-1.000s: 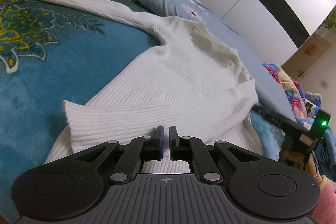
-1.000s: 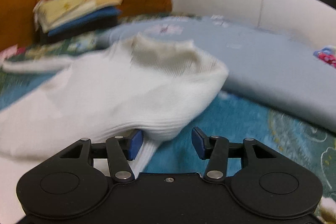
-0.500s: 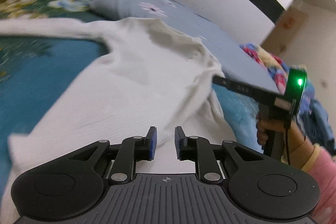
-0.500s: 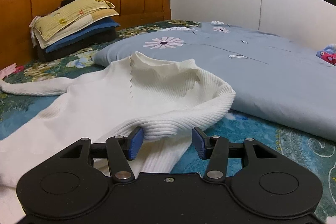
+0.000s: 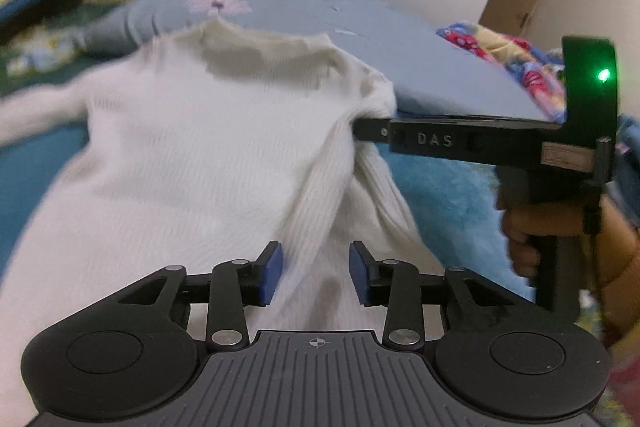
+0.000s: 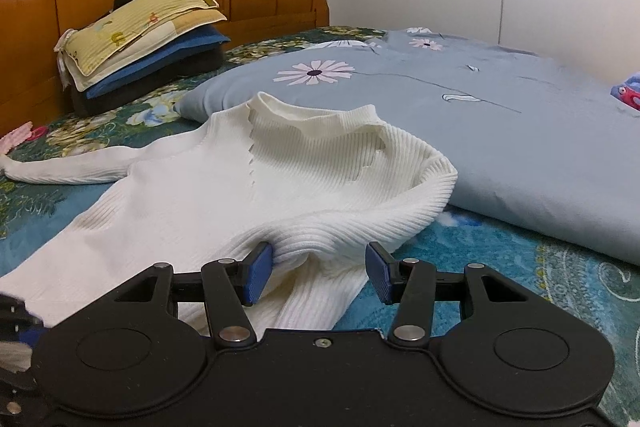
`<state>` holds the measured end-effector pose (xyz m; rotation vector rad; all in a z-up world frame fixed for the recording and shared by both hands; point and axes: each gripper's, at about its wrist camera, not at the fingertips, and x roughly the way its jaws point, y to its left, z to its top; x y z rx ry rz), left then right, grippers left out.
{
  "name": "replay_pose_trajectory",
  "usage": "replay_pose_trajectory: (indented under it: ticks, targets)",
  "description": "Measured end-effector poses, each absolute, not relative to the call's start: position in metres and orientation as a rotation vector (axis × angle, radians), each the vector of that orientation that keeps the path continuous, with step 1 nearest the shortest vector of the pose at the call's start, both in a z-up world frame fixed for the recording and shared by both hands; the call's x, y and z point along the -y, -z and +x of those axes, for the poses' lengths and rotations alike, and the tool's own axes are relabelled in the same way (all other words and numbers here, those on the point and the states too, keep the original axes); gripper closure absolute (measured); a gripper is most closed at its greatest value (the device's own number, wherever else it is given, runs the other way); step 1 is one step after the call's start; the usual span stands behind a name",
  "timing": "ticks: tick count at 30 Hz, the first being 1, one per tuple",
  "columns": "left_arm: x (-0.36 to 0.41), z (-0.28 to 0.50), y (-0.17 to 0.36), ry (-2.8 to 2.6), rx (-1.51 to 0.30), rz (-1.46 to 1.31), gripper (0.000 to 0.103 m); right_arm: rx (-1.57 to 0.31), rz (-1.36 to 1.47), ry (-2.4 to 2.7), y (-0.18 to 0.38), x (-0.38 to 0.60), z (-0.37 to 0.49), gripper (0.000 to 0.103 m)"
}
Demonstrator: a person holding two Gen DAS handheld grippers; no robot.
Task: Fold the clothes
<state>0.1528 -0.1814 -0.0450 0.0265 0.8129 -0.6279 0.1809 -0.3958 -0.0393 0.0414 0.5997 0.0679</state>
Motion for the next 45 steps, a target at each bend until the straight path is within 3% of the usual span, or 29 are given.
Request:
replay_pose_trajectory:
  ticks: [5, 7, 9, 20, 27, 31, 33, 35, 43, 45]
  targets:
    - [0.195, 0.163, 0.052, 0.540, -0.786, 0.087, 0.071, -0.601, 0.057, -0.068, 0.038, 0.396, 0.183, 0.054]
    - [0.189, 0.170, 0.053, 0.519, -0.783, 0.023, 0.083, -0.600, 0.045, -0.071, 0.038, 0.397, 0.181, 0.054]
    - [0.181, 0.175, 0.052, 0.495, -0.774, -0.044, 0.087, -0.601, 0.043, -0.074, 0.038, 0.398, 0.177, 0.054]
    - [0.137, 0.207, 0.047, 0.434, -0.810, -0.332, 0.088, -0.651, 0.033, -0.087, 0.057, 0.393, 0.160, 0.053]
    - [0.136, 0.203, 0.046, 0.451, -0.820, -0.327, 0.087, -0.669, 0.049, -0.011, 0.068, 0.388, 0.187, 0.053]
    - [0.138, 0.200, 0.046, 0.472, -0.826, -0.312, 0.087, -0.659, 0.020, 0.011, 0.072, 0.385, 0.195, 0.067]
    - [0.140, 0.199, 0.046, 0.483, -0.829, -0.305, 0.087, -0.664, 0.021, 0.019, 0.072, 0.387, 0.195, 0.077]
    - [0.141, 0.197, 0.046, 0.493, -0.832, -0.298, 0.087, -0.662, 0.037, 0.048, 0.070, 0.392, 0.191, 0.094]
    - [0.153, 0.185, 0.048, 0.559, -0.850, -0.237, 0.085, -0.647, 0.307, 0.164, 0.076, 0.443, 0.159, 0.096]
    - [0.158, 0.178, 0.050, 0.587, -0.860, -0.211, 0.080, -0.639, 0.385, 0.169, 0.079, 0.453, 0.155, 0.096]
